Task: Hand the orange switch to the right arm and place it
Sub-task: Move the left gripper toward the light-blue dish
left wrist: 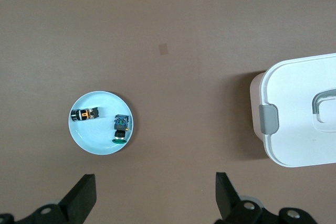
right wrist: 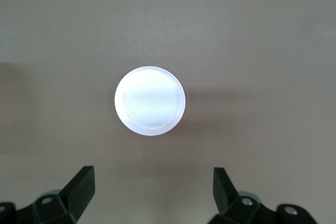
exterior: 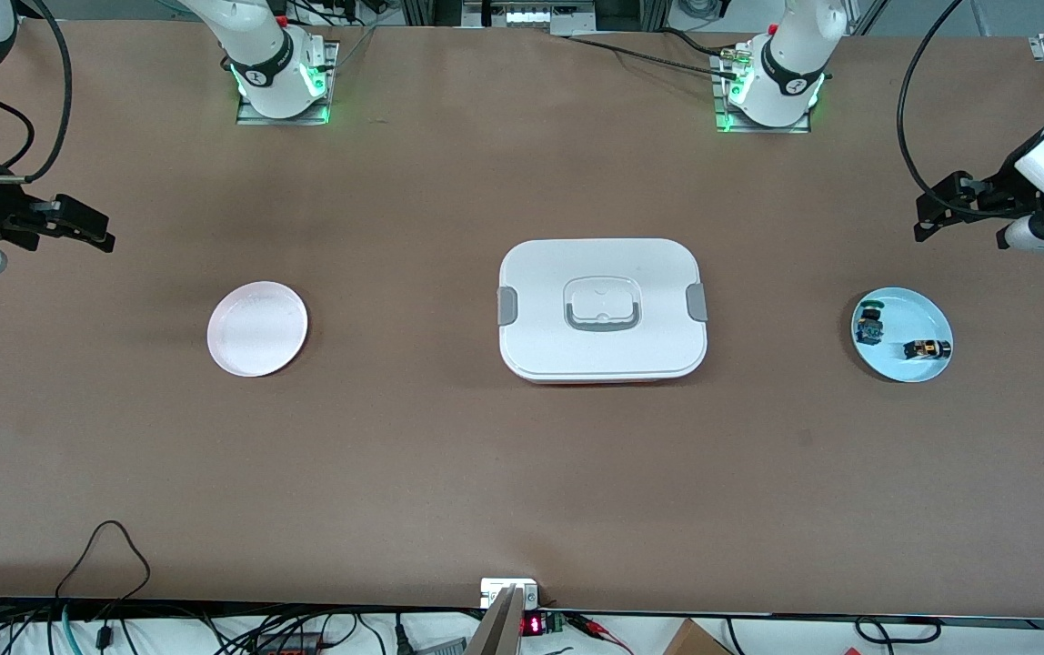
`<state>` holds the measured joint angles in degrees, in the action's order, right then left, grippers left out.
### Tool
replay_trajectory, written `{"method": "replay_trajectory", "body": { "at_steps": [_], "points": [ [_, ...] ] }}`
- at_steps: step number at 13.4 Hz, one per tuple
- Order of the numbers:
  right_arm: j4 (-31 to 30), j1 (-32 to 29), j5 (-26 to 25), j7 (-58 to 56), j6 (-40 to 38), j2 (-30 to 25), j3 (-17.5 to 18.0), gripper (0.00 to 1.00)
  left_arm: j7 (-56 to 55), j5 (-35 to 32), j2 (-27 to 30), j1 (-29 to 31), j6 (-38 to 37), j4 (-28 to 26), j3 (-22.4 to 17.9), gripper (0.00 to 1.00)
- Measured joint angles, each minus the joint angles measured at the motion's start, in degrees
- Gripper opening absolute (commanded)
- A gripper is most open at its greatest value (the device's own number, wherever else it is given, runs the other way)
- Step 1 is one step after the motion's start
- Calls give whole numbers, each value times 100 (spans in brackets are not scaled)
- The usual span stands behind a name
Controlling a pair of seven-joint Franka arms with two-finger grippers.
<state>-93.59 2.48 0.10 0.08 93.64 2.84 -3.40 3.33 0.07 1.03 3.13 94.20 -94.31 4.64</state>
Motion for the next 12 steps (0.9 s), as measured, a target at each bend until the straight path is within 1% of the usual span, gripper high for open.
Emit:
{"method": "replay_trajectory", "body": {
  "at_steps": [6,9,12],
  "points": [
    [-220,136,-3,821,151,-70,62,100,4,0,0,1,0,0,-12,100],
    [-386,58,-11,839,-41,-99,8,100,4,0,-4,2,0,0,-20,100],
    [-399,-9,-11,799,-88,-105,-8,100,4,0,-25,2,-1,0,-28,100]
  ]
}}
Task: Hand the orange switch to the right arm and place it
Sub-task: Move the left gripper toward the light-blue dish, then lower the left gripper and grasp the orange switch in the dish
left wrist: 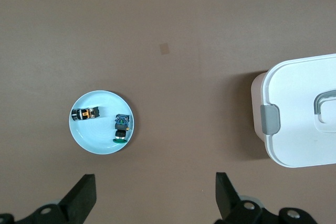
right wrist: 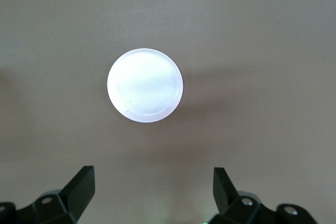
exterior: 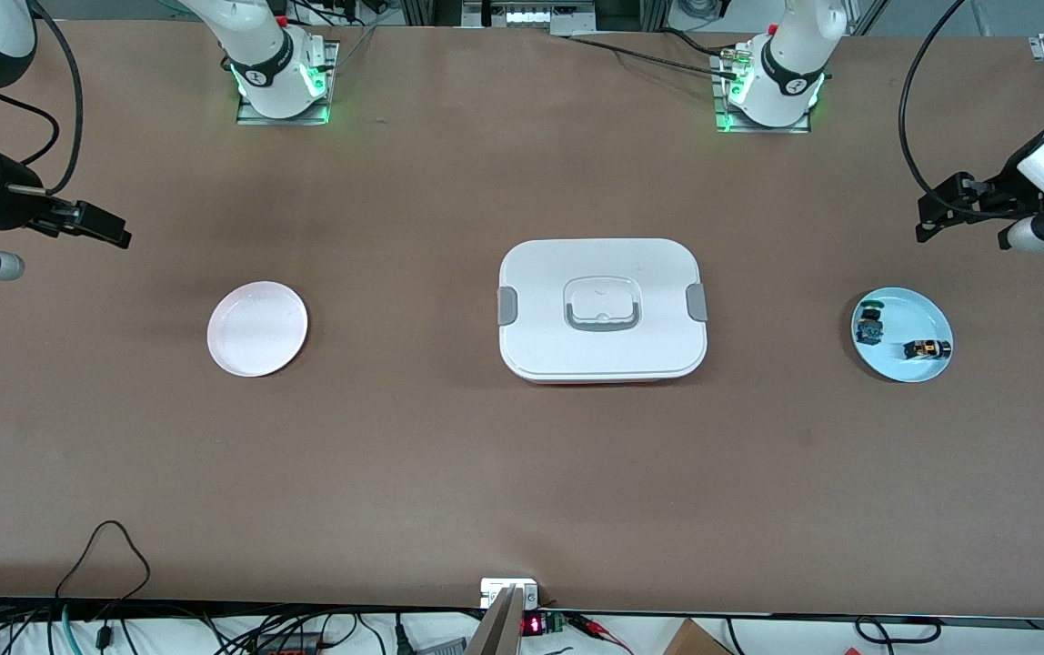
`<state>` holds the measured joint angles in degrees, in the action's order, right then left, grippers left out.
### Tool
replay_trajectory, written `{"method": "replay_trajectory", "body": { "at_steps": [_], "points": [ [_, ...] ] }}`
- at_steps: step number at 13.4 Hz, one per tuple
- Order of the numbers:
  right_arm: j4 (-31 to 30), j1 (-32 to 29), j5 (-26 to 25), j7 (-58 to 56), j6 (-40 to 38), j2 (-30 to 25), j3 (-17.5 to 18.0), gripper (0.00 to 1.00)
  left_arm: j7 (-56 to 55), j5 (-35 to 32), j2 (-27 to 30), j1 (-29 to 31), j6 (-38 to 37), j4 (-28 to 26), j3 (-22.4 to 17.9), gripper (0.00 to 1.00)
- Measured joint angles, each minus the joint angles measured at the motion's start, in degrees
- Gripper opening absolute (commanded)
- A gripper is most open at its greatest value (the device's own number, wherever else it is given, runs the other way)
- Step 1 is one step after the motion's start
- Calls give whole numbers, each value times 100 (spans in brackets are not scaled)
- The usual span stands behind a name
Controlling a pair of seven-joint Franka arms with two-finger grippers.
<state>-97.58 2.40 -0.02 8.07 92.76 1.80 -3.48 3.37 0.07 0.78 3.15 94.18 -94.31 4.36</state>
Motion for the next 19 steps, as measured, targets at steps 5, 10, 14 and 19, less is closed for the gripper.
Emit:
{"method": "replay_trajectory", "body": {
  "at_steps": [5,10,14,19],
  "points": [
    [30,11,-55,-649,8,-16,26,100,0,0,-334,1,-459,-10,-5,100],
    [82,23,-55,-696,13,-49,62,100,28,-238,-1141,687,-750,-23,-110,100],
    [88,16,-61,-708,59,-58,52,100,99,-866,-1882,1071,80,-26,-124,100],
    [202,15,-63,-712,121,-14,51,100,506,-895,-2393,1365,1665,-344,-124,100]
  ]
}}
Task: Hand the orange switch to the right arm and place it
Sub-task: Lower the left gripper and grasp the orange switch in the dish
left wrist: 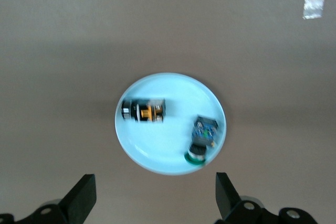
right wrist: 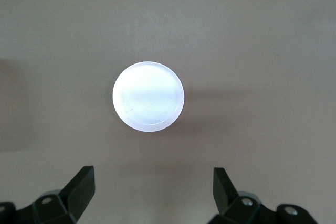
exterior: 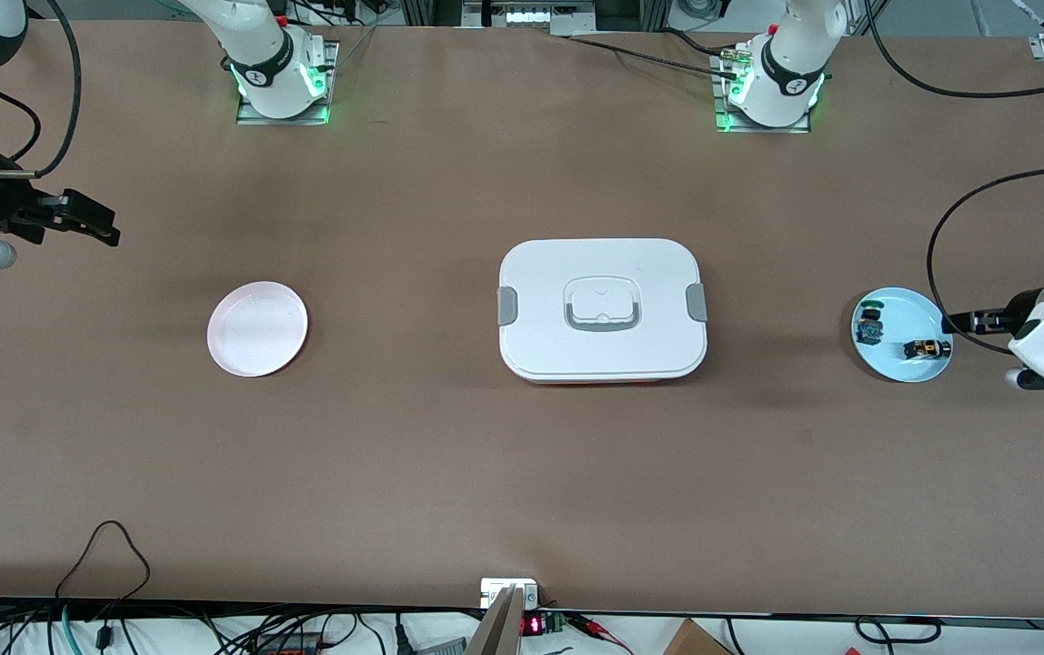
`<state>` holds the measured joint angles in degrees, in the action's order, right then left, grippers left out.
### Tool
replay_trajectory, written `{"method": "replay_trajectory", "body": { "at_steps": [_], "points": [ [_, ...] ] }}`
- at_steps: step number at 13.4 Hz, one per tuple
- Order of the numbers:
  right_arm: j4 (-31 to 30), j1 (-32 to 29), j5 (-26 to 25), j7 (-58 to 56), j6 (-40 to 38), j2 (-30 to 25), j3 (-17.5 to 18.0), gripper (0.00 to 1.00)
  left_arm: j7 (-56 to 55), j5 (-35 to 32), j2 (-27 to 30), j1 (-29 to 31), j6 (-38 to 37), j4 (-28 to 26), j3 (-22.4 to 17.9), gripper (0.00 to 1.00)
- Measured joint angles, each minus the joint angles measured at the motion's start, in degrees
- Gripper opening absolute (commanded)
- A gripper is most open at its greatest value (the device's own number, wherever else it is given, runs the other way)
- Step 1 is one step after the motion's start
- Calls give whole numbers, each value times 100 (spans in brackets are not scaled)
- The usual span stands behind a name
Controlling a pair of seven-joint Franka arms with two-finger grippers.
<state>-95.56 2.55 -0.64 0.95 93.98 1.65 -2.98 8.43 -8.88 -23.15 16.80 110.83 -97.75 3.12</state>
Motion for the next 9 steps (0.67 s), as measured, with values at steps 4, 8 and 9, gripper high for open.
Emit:
{"method": "replay_trajectory", "body": {
  "at_steps": [4,8,9],
  "points": [
    [8,0,0,-2,124,114,0,100,690,-2,-130,381,2213,-1120,0,100],
    [128,0,0,-6,190,113,0,100,919,-2,-390,760,3632,-1849,13,100],
    [149,0,1,-7,191,114,0,100,929,-2,-476,811,3888,-1980,35,100]
  ]
}}
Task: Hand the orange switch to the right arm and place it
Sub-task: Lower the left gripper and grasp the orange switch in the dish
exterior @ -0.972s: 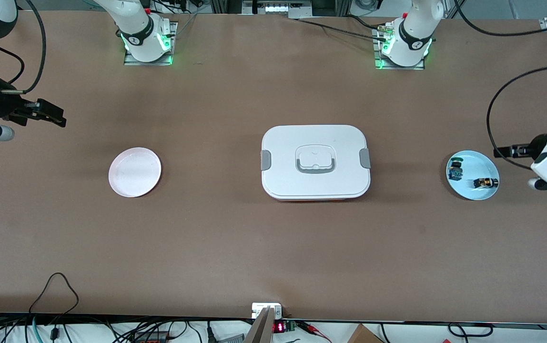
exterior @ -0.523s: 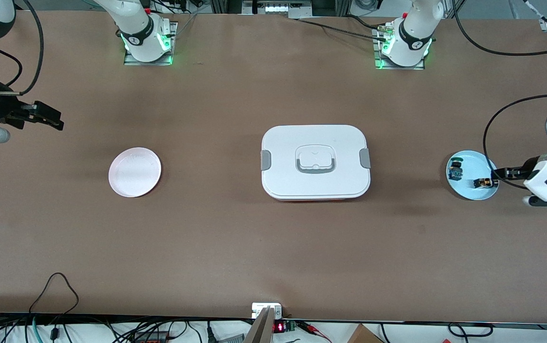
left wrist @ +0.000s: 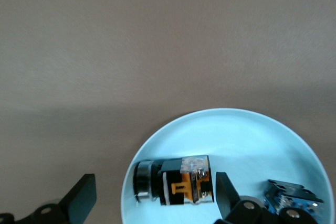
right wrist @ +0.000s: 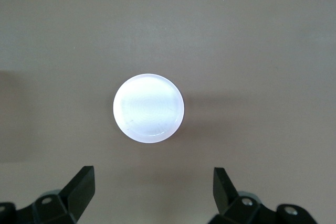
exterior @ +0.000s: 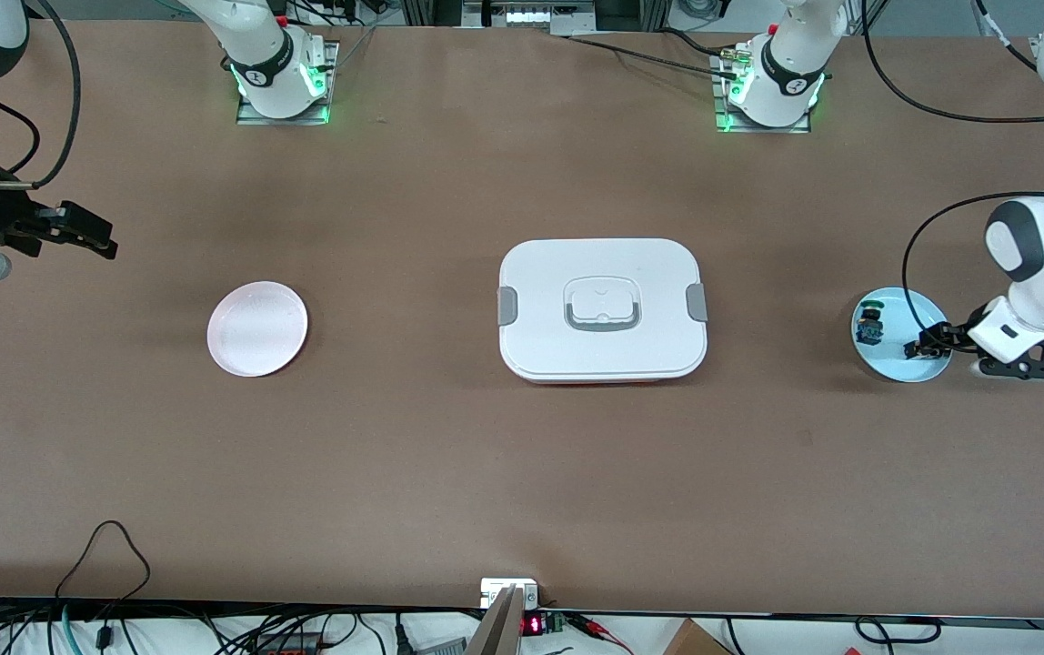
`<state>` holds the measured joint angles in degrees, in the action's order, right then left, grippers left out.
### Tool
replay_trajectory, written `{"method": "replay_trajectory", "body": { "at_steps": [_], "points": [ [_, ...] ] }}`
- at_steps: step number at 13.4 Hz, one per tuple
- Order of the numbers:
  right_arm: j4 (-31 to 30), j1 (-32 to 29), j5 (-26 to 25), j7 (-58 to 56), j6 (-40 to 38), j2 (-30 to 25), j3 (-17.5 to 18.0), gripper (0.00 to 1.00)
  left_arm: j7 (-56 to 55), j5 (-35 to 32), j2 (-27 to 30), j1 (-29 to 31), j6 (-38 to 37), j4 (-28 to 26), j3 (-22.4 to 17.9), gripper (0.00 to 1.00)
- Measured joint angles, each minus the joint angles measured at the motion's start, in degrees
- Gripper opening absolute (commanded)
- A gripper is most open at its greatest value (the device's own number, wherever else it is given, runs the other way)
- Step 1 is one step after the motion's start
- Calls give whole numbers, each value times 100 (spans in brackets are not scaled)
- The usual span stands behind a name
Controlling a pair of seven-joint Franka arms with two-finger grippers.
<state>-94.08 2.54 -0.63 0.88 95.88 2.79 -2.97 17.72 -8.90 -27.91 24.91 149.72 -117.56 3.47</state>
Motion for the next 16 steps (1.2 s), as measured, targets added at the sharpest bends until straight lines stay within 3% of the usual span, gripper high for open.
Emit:
{"method": "replay_trajectory", "body": {
  "at_steps": [2,9,11,12,14,15,16],
  "points": [
    [41,1,2,0,1,-1,2,100,1,0,-93,32,304,-180,82,100],
    [54,57,3,-1,18,0,-4,100,1,0,-135,108,317,-199,112,100],
    [57,57,-4,-1,116,0,-6,100,1,0,-165,135,318,-199,112,86],
    [57,57,-5,-2,177,4,-6,100,0,0,-174,138,320,-199,112,63],
    [57,59,-5,-8,231,11,-3,100,-9,0,-172,143,330,-189,114,50],
    [60,64,-5,-13,234,11,5,100,-10,0,-169,143,332,-184,115,35],
    [68,71,-5,-15,234,11,16,100,-8,0,-164,143,332,-178,121,32]
  ]
}}
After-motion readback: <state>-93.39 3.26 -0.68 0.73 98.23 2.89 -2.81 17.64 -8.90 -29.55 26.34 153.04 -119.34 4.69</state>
